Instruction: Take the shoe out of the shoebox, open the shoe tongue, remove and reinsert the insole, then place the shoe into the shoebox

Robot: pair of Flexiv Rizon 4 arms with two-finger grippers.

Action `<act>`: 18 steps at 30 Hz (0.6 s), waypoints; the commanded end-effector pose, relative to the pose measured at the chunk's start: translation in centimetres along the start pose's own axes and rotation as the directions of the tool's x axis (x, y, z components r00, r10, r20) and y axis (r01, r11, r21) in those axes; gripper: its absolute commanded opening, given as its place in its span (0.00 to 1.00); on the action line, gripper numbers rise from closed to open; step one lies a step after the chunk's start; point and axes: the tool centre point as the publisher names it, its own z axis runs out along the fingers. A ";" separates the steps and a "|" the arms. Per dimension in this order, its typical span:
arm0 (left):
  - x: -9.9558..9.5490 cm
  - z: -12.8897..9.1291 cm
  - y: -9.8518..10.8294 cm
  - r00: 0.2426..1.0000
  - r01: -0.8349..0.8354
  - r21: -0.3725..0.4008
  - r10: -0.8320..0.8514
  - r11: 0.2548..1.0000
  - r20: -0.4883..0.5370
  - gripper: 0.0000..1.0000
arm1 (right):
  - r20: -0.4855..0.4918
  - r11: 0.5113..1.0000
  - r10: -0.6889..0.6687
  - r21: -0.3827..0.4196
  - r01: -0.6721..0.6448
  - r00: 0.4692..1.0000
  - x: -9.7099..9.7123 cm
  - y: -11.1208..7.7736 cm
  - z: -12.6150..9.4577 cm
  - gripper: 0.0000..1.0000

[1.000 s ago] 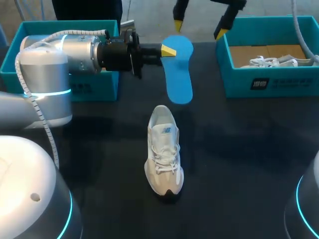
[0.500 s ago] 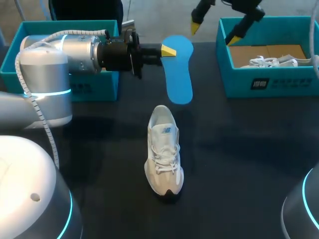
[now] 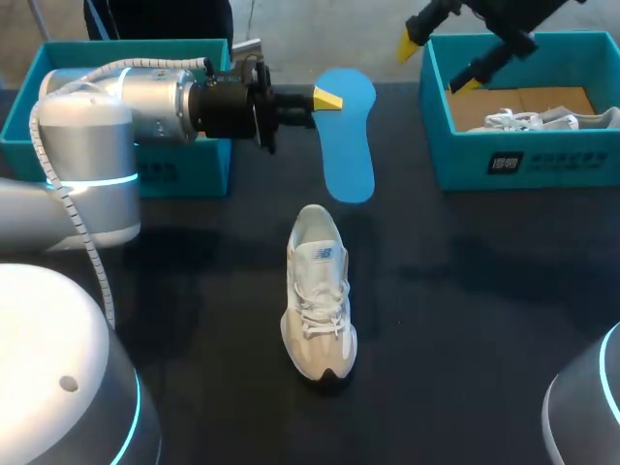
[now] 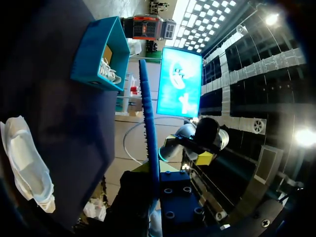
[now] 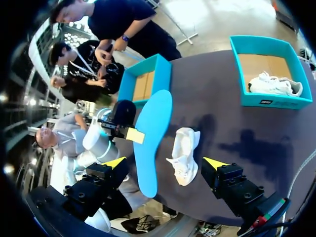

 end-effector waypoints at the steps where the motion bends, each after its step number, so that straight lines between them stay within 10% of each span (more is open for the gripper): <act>1: 0.0 -0.1 0.1 1.000 0.000 0.001 0.000 1.000 0.003 0.00 | -0.181 1.000 -0.001 -0.010 -0.001 0.984 -0.5 -0.4 0.2 1.00; 18: 0.0 -0.1 0.1 1.000 0.000 0.001 0.000 1.000 0.003 0.00 | -0.281 0.999 -0.034 -0.035 0.026 0.959 -2.1 -0.8 0.4 1.00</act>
